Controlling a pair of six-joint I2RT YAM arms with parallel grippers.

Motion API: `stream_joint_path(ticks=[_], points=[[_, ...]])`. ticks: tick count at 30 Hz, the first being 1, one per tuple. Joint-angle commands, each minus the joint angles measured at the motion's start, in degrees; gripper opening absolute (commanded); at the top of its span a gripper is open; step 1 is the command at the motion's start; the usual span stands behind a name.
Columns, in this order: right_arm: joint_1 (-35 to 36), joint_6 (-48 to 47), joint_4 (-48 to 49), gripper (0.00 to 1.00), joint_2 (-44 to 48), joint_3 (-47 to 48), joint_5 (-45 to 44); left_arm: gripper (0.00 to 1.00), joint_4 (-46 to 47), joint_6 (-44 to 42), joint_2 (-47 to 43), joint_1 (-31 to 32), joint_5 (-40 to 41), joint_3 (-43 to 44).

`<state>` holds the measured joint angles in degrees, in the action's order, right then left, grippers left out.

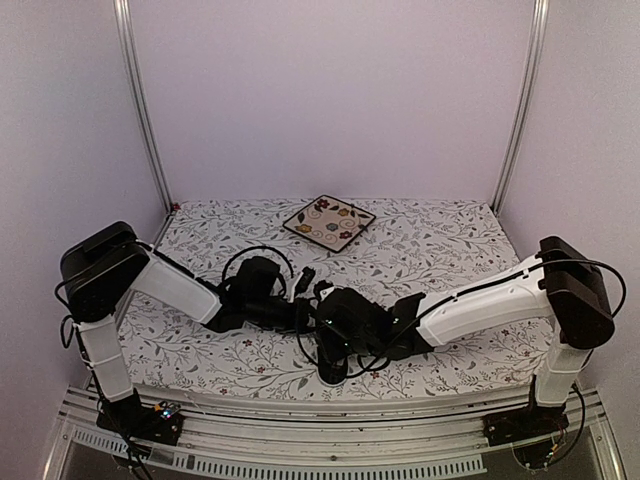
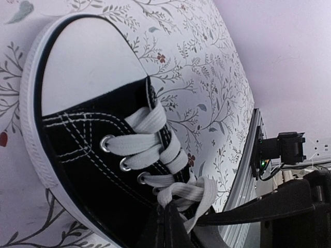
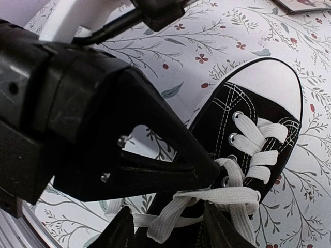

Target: Tie the shoes

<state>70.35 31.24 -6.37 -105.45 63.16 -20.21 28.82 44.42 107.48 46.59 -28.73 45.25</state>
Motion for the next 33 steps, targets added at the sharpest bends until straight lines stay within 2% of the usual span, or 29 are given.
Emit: stream_joint_path(ticks=[1, 7, 9, 14, 21, 33], points=[[0.3, 0.5, -2.6, 0.39, -1.7, 1.8, -2.6, 0.00, 0.8, -0.3, -1.5, -0.3, -0.2, -0.3], [0.3, 1.9, -2.0, 0.08, -0.3, 1.0, -3.0, 0.00, 0.6, -0.4, -1.7, -0.3, 0.1, -0.4], [0.3, 2.4, -1.8, 0.03, 1.3, 0.3, -3.3, 0.00, 0.6, -0.4, -1.9, -0.4, 0.4, -0.6], [-0.8, 3.2, -2.2, 0.03, 6.1, -2.3, -2.7, 0.00, 0.6, -0.5, -2.8, -0.4, 1.6, -1.2], [-5.7, 3.7, 0.2, 0.03, 10.8, -8.1, 3.8, 0.00, 0.5, -0.5, -4.3, -0.4, 3.3, -2.1], [-11.6, 5.8, 5.7, 0.02, 11.8, -13.2, 11.0, 0.00, -2.8, -1.4, -6.5, -0.4, 7.8, -3.6]])
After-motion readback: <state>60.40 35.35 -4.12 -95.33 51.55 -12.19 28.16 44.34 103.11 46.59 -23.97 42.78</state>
